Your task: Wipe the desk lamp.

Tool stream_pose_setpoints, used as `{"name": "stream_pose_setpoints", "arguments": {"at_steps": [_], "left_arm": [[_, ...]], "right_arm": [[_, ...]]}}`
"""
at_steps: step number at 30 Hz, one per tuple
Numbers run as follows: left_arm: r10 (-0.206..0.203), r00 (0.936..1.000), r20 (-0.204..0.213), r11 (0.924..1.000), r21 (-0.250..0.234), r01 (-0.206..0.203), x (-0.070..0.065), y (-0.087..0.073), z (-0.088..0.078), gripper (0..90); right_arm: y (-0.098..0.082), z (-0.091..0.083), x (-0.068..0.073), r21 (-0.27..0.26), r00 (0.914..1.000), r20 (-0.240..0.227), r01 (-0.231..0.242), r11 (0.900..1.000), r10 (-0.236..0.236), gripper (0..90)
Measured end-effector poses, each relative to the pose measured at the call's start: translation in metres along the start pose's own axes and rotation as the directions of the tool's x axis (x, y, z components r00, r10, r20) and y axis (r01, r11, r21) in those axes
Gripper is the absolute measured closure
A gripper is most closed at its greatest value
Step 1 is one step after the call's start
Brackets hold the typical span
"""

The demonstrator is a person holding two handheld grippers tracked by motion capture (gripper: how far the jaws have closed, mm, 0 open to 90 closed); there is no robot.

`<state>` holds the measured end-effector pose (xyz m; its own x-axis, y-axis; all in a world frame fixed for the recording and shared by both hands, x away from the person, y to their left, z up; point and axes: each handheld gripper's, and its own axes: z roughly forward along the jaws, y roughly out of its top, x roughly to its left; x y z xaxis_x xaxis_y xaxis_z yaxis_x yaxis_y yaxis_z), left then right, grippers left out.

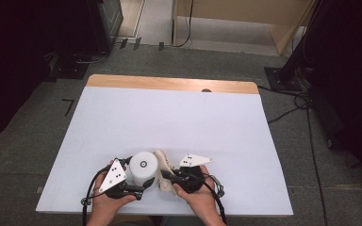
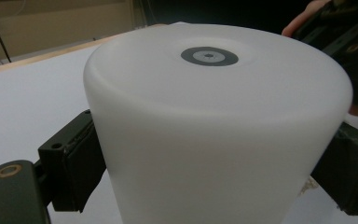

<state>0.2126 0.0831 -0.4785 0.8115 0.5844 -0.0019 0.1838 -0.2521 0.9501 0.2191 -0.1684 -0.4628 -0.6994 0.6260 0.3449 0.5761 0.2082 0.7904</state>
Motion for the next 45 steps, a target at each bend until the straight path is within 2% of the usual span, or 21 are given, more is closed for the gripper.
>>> {"name": "stream_pose_setpoints", "arguments": {"at_steps": [3, 4, 5, 8, 9, 11, 12, 13, 16, 18, 20, 24, 26, 29, 30, 33, 38, 39, 41, 43, 45], "left_arm": [[0.005, 1.0000, 0.003, 1.0000, 0.005, -0.005, -0.001, 0.001, 0.001, 8.2], [0.005, 1.0000, 0.003, 1.0000, 0.005, -0.005, -0.001, 0.001, 0.001, 8.3], [0.003, 1.0000, 0.004, 1.0000, 0.004, -0.003, -0.001, 0.001, 0.001, 8.3], [-0.003, 1.0000, 0.004, 1.0000, 0.000, 0.003, -0.001, 0.001, 0.001, 8.2], [-0.004, 1.0000, 0.006, 1.0000, 0.001, 0.004, -0.001, 0.001, 0.001, 8.1], [-0.005, 1.0000, 0.008, 1.0000, 0.001, 0.005, -0.001, 0.001, 0.001, 7.9], [-0.010, 0.9998, 0.016, 0.9999, 0.002, 0.010, 0.000, 0.001, 0.000, 7.9], [-0.020, 0.9994, 0.028, 0.9998, -0.003, 0.020, 0.001, 0.000, 0.000, 7.5], [-0.050, 0.9977, 0.047, 0.9987, -0.007, 0.051, 0.003, -0.004, 0.000, 6.5], [-0.059, 0.9968, 0.054, 0.9981, -0.013, 0.060, 0.004, -0.006, 0.000, 6.2], [-0.049, 0.9974, 0.052, 0.9987, -0.012, 0.050, 0.003, -0.005, -0.001, 6.5], [-0.027, 0.9991, 0.034, 0.9996, -0.006, 0.027, 0.002, -0.002, -0.003, 8.0], [-0.037, 0.9989, 0.030, 0.9993, -0.004, 0.037, 0.002, 0.003, -0.004, 8.2], [-0.021, 0.9996, 0.019, 0.9998, -0.003, 0.022, 0.001, 0.006, -0.003, 8.1], [-0.010, 0.9999, 0.013, 0.9999, -0.003, 0.010, 0.000, 0.008, -0.003, 8.0], [-0.011, 0.9997, 0.020, 0.9999, -0.003, 0.011, 0.001, 0.008, -0.003, 8.1], [0.006, 0.9997, 0.023, 0.9998, 0.020, -0.006, 0.000, 0.011, -0.002, 8.4], [0.027, 0.9994, 0.020, 0.9990, 0.035, -0.028, -0.002, 0.013, 0.000, 8.3], [0.035, 0.9992, 0.020, 0.9985, 0.040, -0.036, -0.003, 0.014, 0.001, 8.3], [0.062, 0.9980, 0.013, 0.9966, 0.054, -0.063, -0.007, 0.016, 0.005, 8.4], [0.076, 0.9970, 0.011, 0.9954, 0.057, -0.077, -0.009, 0.017, 0.007, 8.4]], "right_arm": [[0.010, -0.012, 0.014, -0.057, 0.9984, 0.021, 0.054, 0.997, -0.052, 84.5], [0.010, -0.012, 0.014, -0.057, 0.9984, 0.021, 0.054, 0.997, -0.052, 84.5], [0.016, -0.021, 0.021, -0.109, 0.9959, 0.027, 0.089, 0.990, -0.086, 84.4], [0.022, -0.032, 0.023, -0.169, 0.9941, 0.041, 0.106, 0.980, -0.101, 84.4], [0.022, -0.033, 0.020, -0.169, 0.9946, 0.046, 0.100, 0.981, -0.093, 84.4], [0.020, -0.032, 0.016, -0.152, 0.9957, 0.050, 0.085, 0.985, -0.078, 84.3], [0.017, -0.029, 0.011, -0.132, 0.9970, 0.053, 0.063, 0.989, -0.057, 84.4], [0.007, -0.018, 0.000, -0.072, 0.9983, 0.056, 0.021, 0.997, -0.017, 84.4], [-0.009, -0.001, -0.010, 0.005, 0.9982, 0.055, -0.024, 1.000, 0.024, 84.4], [-0.017, 0.007, -0.012, 0.035, 0.9978, 0.042, -0.052, 0.998, 0.050, 84.4], [-0.019, 0.014, -0.009, 0.059, 0.9985, 0.025, -0.050, 0.997, 0.049, 84.4], [-0.020, 0.018, -0.002, 0.065, 0.9991, 0.027, -0.034, 0.997, 0.032, 84.6], [-0.021, 0.019, -0.002, 0.066, 0.9990, 0.007, -0.044, 0.997, 0.044, 84.7], [-0.022, 0.021, 0.000, 0.071, 0.9986, -0.015, -0.049, 0.996, 0.050, 84.7], [-0.023, 0.024, 0.003, 0.078, 0.9989, -0.026, -0.036, 0.996, 0.038, 84.7], [-0.023, 0.026, 0.004, 0.085, 0.9985, -0.049, -0.020, 0.996, 0.025, 84.6], [-0.019, 0.016, -0.005, 0.059, 0.9991, -0.031, -0.028, 0.998, 0.030, 84.6], [-0.013, 0.004, -0.014, 0.019, 0.9981, 0.002, -0.061, 0.998, 0.061, 84.7], [-0.007, -0.008, -0.020, -0.019, 0.9966, 0.015, -0.080, 0.997, 0.081, 84.7], [0.002, -0.020, -0.021, -0.062, 0.9969, 0.026, -0.073, 0.995, 0.074, 84.7], [0.010, -0.030, -0.019, -0.104, 0.9978, 0.044, -0.045, 0.994, 0.049, 84.7]]}}
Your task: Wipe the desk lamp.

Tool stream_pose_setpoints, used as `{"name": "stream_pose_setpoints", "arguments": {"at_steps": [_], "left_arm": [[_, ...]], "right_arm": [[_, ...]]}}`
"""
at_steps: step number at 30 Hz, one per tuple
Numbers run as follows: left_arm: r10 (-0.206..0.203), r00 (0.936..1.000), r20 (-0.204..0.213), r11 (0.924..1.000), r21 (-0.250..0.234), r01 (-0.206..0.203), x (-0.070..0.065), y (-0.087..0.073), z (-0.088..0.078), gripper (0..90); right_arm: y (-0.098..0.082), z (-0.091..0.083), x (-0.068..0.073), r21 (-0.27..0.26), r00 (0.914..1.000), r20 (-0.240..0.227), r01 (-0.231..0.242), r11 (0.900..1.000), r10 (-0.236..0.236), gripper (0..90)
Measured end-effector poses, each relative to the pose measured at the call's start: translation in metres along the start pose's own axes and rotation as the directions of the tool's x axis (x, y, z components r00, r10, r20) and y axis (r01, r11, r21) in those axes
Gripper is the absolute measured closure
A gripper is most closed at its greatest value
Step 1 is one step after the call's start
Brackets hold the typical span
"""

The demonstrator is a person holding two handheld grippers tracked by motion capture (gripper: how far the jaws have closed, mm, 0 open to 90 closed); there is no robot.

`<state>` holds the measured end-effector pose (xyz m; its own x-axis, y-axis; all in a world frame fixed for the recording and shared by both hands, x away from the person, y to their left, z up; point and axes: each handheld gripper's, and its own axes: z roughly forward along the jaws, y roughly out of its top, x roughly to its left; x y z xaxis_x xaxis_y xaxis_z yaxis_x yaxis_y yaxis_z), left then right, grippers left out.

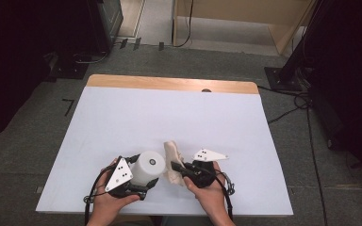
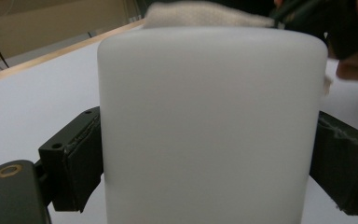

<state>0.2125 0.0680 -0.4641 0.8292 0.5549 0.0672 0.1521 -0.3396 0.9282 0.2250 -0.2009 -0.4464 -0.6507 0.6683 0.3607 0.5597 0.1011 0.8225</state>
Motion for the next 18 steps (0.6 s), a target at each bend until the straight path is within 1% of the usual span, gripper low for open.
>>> {"name": "stream_pose_setpoints", "arguments": {"at_steps": [3, 6, 8, 14, 16, 17, 18], "left_arm": [[0.020, 0.9998, -0.004, 0.9998, 0.003, -0.020, -0.003, 0.001, 0.003, 8.4], [0.034, 0.9994, -0.005, 0.9994, 0.005, -0.034, -0.005, 0.002, 0.005, 8.4], [0.037, 0.9993, -0.001, 0.9993, 0.008, -0.037, -0.006, 0.003, 0.006, 8.4], [0.041, 0.9988, 0.024, 0.9990, 0.015, -0.042, -0.009, 0.005, 0.010, 8.4], [0.056, 0.9975, 0.042, 0.9982, 0.019, -0.057, -0.011, 0.007, 0.013, 8.4], [0.056, 0.9975, 0.042, 0.9982, 0.019, -0.057, -0.011, 0.007, 0.013, 8.4], [0.066, 0.9969, 0.043, 0.9975, 0.025, -0.067, -0.013, 0.008, 0.014, 8.4]], "right_arm": [[0.007, -0.008, 0.006, -0.038, 0.9996, -0.003, 0.026, 0.999, -0.026, 84.7], [0.009, -0.010, 0.013, -0.065, 0.9982, -0.007, 0.058, 0.996, -0.059, 84.7], [0.010, -0.009, 0.018, -0.080, 0.9977, -0.008, 0.067, 0.995, -0.067, 84.6], [0.011, -0.007, 0.021, -0.087, 0.9970, -0.009, 0.076, 0.993, -0.077, 84.7], [0.011, -0.007, 0.024, -0.092, 0.9962, -0.014, 0.084, 0.992, -0.086, 84.7], [0.011, -0.007, 0.024, -0.092, 0.9962, -0.014, 0.084, 0.992, -0.086, 84.7], [0.012, -0.008, 0.028, -0.093, 0.9953, -0.023, 0.092, 0.991, -0.095, 84.7]]}}
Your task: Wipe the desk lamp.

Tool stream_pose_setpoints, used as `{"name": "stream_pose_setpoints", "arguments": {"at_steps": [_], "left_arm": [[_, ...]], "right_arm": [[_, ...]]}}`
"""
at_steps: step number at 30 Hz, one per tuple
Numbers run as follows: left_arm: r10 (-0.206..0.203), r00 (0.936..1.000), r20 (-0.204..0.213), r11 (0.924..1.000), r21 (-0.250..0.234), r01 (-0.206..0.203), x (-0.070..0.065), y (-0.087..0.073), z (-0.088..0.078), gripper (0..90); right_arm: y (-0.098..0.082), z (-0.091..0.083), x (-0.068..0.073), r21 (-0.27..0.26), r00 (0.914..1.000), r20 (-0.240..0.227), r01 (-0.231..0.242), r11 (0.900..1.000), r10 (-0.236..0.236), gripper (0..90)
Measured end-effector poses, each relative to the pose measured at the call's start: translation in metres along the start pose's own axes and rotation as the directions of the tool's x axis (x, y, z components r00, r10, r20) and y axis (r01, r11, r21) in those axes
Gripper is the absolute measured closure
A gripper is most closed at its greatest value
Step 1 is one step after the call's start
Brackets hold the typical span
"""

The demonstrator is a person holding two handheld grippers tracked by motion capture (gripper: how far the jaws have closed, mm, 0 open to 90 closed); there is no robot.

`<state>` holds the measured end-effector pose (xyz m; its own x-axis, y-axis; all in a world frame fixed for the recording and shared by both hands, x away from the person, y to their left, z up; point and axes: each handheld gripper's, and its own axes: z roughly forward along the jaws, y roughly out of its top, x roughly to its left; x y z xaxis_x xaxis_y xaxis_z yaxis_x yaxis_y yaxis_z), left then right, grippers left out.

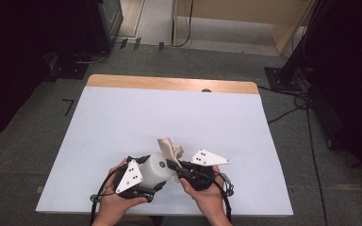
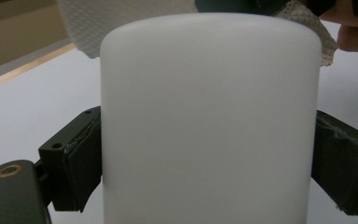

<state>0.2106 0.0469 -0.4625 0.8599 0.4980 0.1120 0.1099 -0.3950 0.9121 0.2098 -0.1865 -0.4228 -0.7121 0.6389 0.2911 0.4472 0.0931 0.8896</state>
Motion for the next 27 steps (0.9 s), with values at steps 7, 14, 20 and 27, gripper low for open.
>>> {"name": "stream_pose_setpoints", "arguments": {"at_steps": [7, 14, 20, 27], "left_arm": [[0.006, 1.0000, 0.003, 1.0000, 0.005, -0.006, -0.001, 0.001, 0.002, 8.4], [0.015, 0.9999, 0.005, 0.9999, 0.003, -0.015, -0.003, 0.001, 0.002, 8.4], [0.033, 0.9994, 0.009, 0.9995, 0.000, -0.033, -0.005, 0.002, 0.003, 8.4], [0.048, 0.9988, 0.012, 0.9988, -0.002, -0.048, -0.007, 0.002, 0.004, 8.4]], "right_arm": [[0.006, -0.003, 0.019, -0.010, 0.9982, -0.049, 0.036, 0.999, -0.036, 84.6], [0.009, -0.005, 0.024, -0.020, 0.9954, -0.095, 0.014, 1.000, -0.015, 84.6], [0.010, -0.006, 0.024, -0.042, 0.9855, -0.167, -0.039, 0.998, 0.031, 84.6], [0.008, -0.003, 0.015, -0.052, 0.9838, -0.172, -0.060, 0.997, 0.050, 84.6]]}}
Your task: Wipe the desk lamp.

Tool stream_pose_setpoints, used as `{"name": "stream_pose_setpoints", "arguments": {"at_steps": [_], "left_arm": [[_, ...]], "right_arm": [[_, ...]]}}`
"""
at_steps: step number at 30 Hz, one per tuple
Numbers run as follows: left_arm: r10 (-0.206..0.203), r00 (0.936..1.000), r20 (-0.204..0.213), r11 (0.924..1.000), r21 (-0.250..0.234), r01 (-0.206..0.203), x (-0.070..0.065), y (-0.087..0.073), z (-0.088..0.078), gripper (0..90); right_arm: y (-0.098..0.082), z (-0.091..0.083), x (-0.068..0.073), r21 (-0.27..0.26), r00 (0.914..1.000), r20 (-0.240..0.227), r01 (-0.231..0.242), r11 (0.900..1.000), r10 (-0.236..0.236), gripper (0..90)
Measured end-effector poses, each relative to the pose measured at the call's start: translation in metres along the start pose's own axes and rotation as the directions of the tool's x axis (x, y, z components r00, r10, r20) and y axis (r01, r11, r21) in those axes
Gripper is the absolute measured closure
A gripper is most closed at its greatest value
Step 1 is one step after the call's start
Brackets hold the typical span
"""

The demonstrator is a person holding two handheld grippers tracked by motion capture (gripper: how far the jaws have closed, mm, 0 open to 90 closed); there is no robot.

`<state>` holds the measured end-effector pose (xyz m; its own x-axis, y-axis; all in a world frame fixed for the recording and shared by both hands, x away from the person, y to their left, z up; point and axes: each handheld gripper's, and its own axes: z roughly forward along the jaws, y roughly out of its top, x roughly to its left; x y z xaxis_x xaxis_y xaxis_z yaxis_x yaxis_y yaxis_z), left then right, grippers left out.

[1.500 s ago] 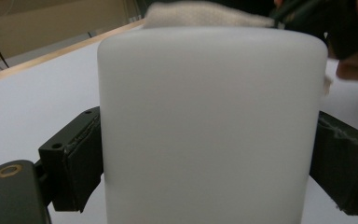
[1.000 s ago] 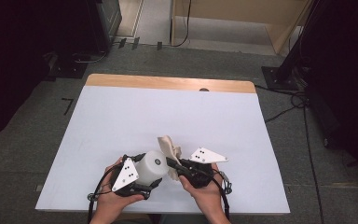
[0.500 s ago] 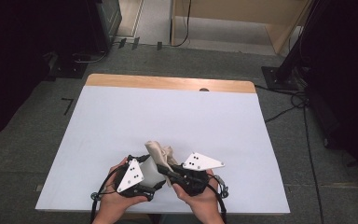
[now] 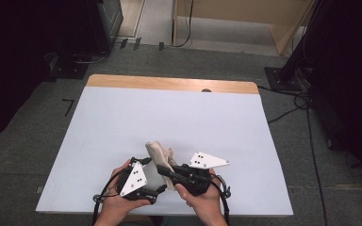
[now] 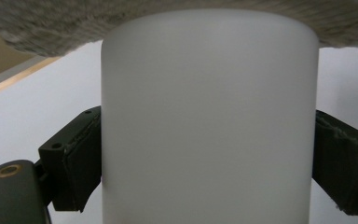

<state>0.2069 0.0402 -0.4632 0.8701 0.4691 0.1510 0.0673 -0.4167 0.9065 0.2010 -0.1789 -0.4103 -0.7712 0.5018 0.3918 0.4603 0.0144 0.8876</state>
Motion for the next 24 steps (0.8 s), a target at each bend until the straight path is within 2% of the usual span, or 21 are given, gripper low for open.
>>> {"name": "stream_pose_setpoints", "arguments": {"at_steps": [2, 5, 9, 10, 17, 20, 22, 24], "left_arm": [[0.002, 1.0000, 0.003, 1.0000, 0.000, -0.002, 0.000, 0.000, 0.000, 8.4], [-0.006, 1.0000, 0.005, 1.0000, -0.003, 0.006, 0.001, -0.001, -0.001, 8.4], [-0.009, 0.9999, 0.005, 0.9999, -0.006, 0.009, 0.002, -0.001, 0.000, 8.4], [-0.007, 1.0000, 0.006, 0.9999, -0.007, 0.008, 0.001, -0.001, 0.000, 8.4], [-0.008, 1.0000, 0.003, 0.9999, -0.010, 0.008, 0.001, -0.001, 0.000, 8.4], [-0.001, 1.0000, -0.001, 1.0000, -0.009, 0.001, 0.001, -0.001, 0.000, 8.4], [-0.004, 1.0000, -0.001, 0.9999, -0.009, 0.004, 0.000, -0.001, 0.000, 8.4], [-0.009, 1.0000, 0.001, 0.9999, -0.010, 0.009, 0.000, -0.001, 0.000, 8.4]], "right_arm": [[-0.003, -0.001, -0.009, 0.003, 0.9993, 0.021, -0.030, 1.000, 0.030, 84.5], [-0.008, 0.000, -0.020, 0.005, 0.9971, 0.059, -0.048, 0.999, 0.048, 84.5], [-0.011, -0.001, -0.028, 0.002, 0.9951, 0.074, -0.066, 0.998, 0.066, 84.4], [-0.011, -0.003, -0.030, 0.006, 0.9934, 0.094, -0.068, 0.998, 0.067, 84.5], [-0.007, 0.000, -0.014, 0.013, 0.9975, 0.061, -0.036, 0.999, 0.035, 84.5], [-0.002, -0.001, -0.003, 0.009, 0.9996, 0.025, -0.015, 1.000, 0.015, 84.5], [-0.002, 0.000, -0.001, 0.005, 0.9997, 0.024, 0.002, 1.000, -0.002, 84.4], [-0.002, 0.000, -0.003, 0.006, 0.9996, 0.025, -0.017, 1.000, 0.017, 84.4]]}}
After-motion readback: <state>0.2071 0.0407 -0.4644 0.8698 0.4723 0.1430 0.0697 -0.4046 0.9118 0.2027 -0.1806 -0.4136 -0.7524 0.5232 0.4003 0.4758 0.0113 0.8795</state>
